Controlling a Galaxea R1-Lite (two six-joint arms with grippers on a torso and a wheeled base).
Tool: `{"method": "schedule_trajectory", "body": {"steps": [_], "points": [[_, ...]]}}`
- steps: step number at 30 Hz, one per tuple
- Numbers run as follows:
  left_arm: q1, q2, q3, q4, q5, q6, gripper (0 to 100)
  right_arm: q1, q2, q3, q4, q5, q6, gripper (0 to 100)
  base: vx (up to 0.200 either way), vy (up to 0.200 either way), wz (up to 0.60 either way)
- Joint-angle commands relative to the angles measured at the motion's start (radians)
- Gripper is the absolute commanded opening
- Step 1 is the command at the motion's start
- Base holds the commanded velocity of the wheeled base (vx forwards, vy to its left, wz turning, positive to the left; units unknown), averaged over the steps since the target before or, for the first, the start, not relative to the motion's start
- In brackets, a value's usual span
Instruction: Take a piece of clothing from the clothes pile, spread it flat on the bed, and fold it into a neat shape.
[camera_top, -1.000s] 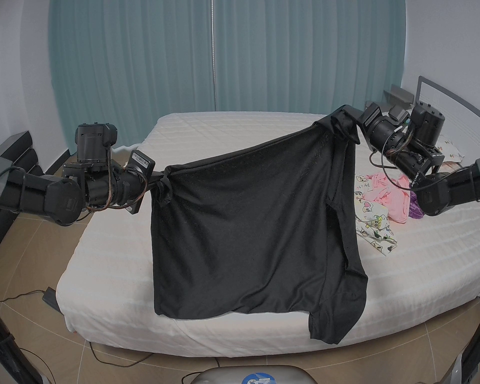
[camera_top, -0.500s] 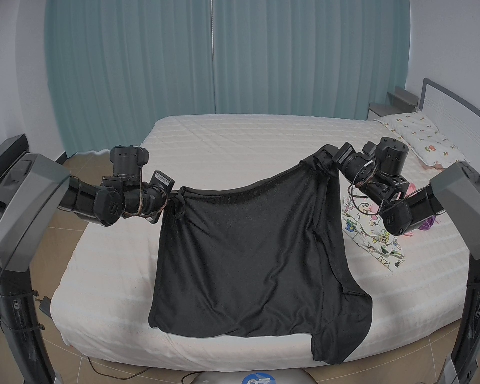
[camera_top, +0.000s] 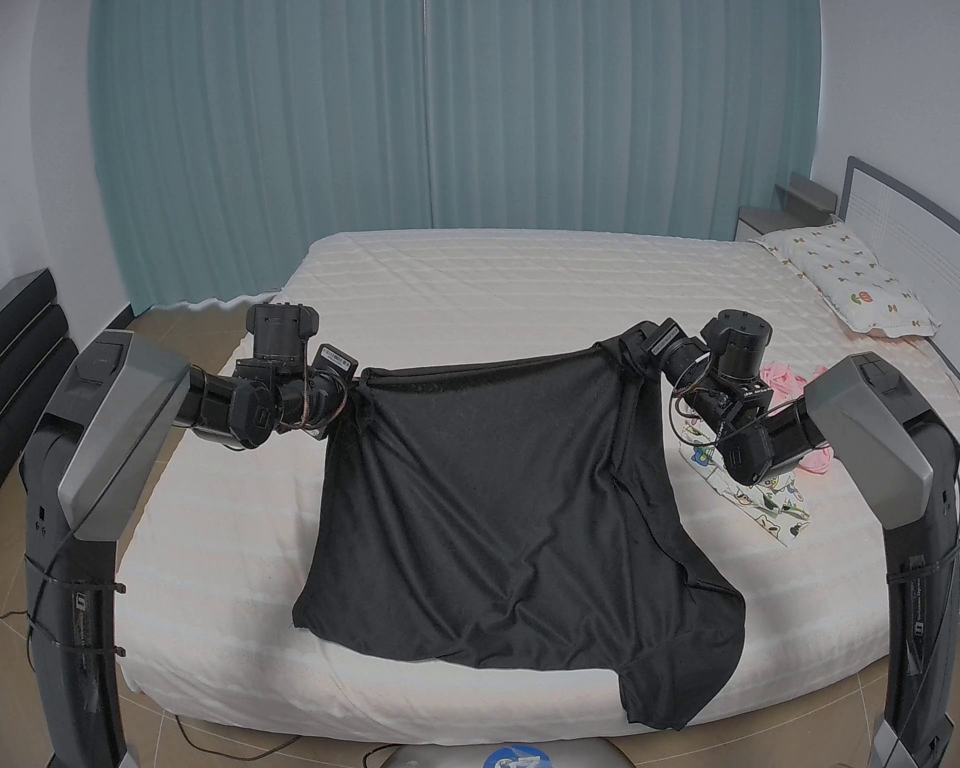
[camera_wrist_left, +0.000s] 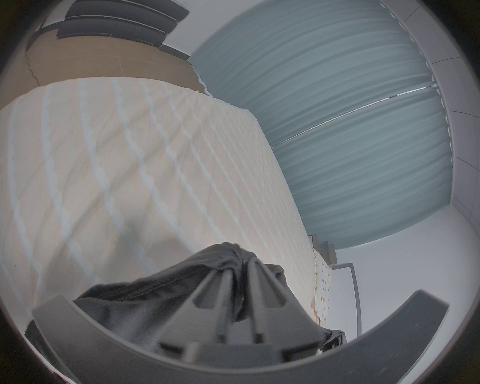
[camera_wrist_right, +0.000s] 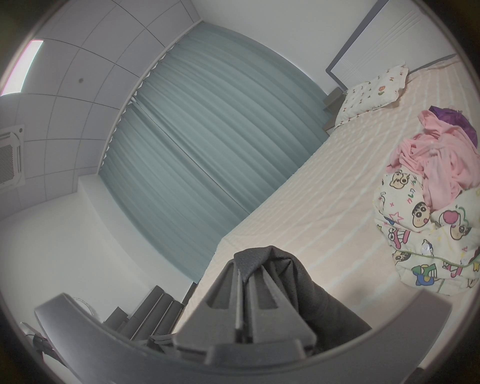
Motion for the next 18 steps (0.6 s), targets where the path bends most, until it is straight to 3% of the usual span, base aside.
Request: {"method": "schedule_trajectory", "body": {"steps": [1, 8, 12, 13, 18], "points": [[0.001, 0.065, -0.05, 0.012, 0.001, -0.022, 100, 0.006, 0.058, -0.045, 0.013, 0.009, -0.003, 100, 0.0, 0.0, 0.0], [0.011, 0.083, -0.07, 0.045, 0.004, -0.028, 100, -0.003, 0.106, -0.069, 0.064, 0.005, -0.026, 100, 0.0, 0.0, 0.0], [0.027, 0.076, -0.053, 0.058, 0.004, -0.026, 100, -0.027, 0.103, -0.046, 0.182, 0.011, -0.064, 100, 0.0, 0.0, 0.0], [0.034, 0.063, -0.04, 0.085, 0.004, -0.025, 100, -0.038, 0.103, -0.033, 0.253, 0.008, -0.115, 100, 0.0, 0.0, 0.0], [0.045, -0.013, 0.051, 0.134, -0.013, -0.014, 100, -0.061, 0.04, 0.13, 0.205, 0.025, -0.138, 100, 0.0, 0.0, 0.0]]}}
